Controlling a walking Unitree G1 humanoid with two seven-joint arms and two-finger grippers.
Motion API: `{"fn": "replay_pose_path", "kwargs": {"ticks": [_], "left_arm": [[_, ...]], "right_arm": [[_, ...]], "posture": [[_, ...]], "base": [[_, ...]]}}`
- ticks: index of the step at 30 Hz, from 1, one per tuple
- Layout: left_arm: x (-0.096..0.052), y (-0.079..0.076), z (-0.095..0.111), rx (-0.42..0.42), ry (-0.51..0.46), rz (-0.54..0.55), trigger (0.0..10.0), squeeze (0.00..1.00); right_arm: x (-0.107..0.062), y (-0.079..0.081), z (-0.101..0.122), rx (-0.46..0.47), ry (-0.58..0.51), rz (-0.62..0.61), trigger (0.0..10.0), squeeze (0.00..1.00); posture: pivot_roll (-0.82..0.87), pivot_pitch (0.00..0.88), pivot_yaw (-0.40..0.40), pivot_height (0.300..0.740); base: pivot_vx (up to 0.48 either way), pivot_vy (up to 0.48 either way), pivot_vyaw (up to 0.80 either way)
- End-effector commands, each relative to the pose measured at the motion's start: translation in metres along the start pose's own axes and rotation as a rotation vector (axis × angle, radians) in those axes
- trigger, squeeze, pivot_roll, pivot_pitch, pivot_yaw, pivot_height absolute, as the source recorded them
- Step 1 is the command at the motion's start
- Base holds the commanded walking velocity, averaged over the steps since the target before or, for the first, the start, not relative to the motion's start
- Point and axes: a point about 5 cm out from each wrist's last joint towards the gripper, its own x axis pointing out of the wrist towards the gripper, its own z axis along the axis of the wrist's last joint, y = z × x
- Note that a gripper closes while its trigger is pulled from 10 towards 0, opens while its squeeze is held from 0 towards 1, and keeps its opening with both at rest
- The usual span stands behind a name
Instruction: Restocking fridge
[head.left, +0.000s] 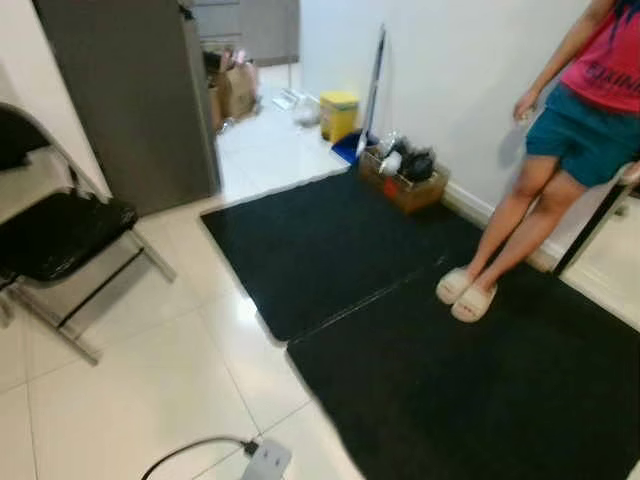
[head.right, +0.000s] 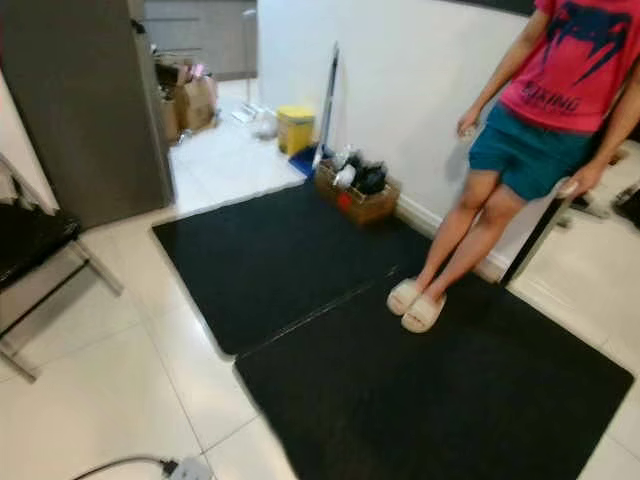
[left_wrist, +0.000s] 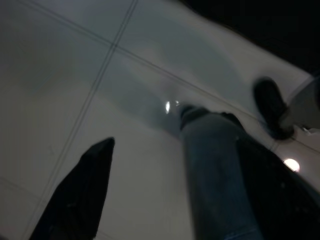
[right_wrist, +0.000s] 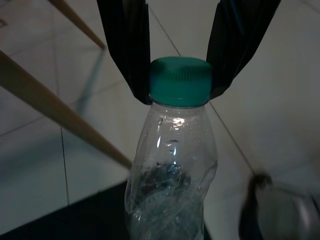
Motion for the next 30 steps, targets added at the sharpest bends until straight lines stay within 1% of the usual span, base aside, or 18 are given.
{"fn": "replay_pose_path", "kwargs": {"ticks": [1, 5, 26, 30], "left_arm": [[-0.002, -0.009, -0.020, -0.001, 0.082, -0.033, 10.0, 0.00], [-0.002, -0.009, -0.019, -0.002, 0.081, -0.034, 10.0, 0.00], [-0.002, -0.010, -0.020, -0.006, 0.081, -0.039, 10.0, 0.00], [-0.003, -0.010, -0.020, -0.006, 0.081, -0.039, 10.0, 0.00]], "right_arm": [[-0.001, -0.004, -0.004, 0.010, 0.006, -0.008, 10.0, 0.00], [-0.001, -0.004, -0.003, 0.020, 0.000, -0.013, 10.0, 0.00], [-0.001, -0.006, 0.007, 0.011, -0.028, 0.003, 10.0, 0.00], [-0.001, -0.006, 0.008, 0.002, -0.025, 0.007, 10.0, 0.00]], "posture": [[0.03, 0.000, -0.075, 0.740], [0.02, 0.000, -0.072, 0.740], [0.02, 0.000, -0.073, 0.740], [0.02, 0.000, -0.074, 0.740]], "base": [[0.259, 0.000, -0.80], [0.262, 0.000, -0.60], [0.282, 0.000, 0.00], [0.261, 0.000, -0.80]]}}
